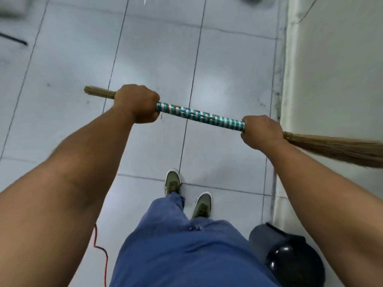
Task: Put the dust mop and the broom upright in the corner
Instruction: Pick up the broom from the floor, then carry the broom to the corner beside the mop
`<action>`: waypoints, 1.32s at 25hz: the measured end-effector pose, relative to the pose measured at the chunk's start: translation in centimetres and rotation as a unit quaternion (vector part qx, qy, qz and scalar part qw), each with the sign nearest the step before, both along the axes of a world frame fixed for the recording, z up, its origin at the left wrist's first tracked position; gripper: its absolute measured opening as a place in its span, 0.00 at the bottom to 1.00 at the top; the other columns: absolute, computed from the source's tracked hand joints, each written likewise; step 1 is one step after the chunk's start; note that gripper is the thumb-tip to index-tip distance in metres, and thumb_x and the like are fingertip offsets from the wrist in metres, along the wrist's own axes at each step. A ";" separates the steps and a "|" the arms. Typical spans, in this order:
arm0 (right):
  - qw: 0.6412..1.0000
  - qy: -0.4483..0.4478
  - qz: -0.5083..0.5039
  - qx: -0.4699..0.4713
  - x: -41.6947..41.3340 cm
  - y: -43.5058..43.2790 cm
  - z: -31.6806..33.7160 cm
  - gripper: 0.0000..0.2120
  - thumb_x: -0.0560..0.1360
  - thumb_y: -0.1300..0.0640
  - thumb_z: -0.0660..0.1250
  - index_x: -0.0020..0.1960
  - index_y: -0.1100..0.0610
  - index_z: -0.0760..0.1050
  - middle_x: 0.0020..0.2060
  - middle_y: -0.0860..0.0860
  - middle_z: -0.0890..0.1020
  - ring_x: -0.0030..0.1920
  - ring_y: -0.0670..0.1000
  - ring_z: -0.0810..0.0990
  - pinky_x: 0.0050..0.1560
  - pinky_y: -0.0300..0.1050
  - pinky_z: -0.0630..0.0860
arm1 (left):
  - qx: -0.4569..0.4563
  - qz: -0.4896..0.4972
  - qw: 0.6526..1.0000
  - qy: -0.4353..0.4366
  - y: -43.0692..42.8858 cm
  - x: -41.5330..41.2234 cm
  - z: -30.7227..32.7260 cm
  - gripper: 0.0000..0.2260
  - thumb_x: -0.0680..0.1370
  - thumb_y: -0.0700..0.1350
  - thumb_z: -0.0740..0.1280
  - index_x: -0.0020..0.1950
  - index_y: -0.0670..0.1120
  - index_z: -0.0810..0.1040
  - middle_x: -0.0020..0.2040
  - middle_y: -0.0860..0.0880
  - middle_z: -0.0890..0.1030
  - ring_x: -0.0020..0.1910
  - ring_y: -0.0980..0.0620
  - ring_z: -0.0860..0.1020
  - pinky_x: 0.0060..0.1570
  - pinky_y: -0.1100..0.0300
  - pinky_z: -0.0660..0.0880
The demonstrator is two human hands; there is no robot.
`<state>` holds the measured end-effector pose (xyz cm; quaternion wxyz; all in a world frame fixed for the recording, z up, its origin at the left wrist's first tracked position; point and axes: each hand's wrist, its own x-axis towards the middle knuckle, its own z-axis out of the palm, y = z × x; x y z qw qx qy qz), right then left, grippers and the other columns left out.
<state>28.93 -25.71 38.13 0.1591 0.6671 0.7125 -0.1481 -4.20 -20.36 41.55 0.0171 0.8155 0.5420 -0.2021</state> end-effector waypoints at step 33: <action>0.558 -0.178 -0.809 0.041 -9.9 -63.4 17.7 0.07 0.71 0.55 0.64 0.49 0.52 0.76 0.38 0.52 0.78 0.38 0.57 0.77 0.36 0.48 0.70 | 0.013 -0.788 0.601 -0.130 -40.5 38.9 13.8 0.11 0.74 0.53 0.62 0.50 0.48 0.74 0.43 0.46 0.82 0.43 0.43 0.79 0.49 0.50 0.70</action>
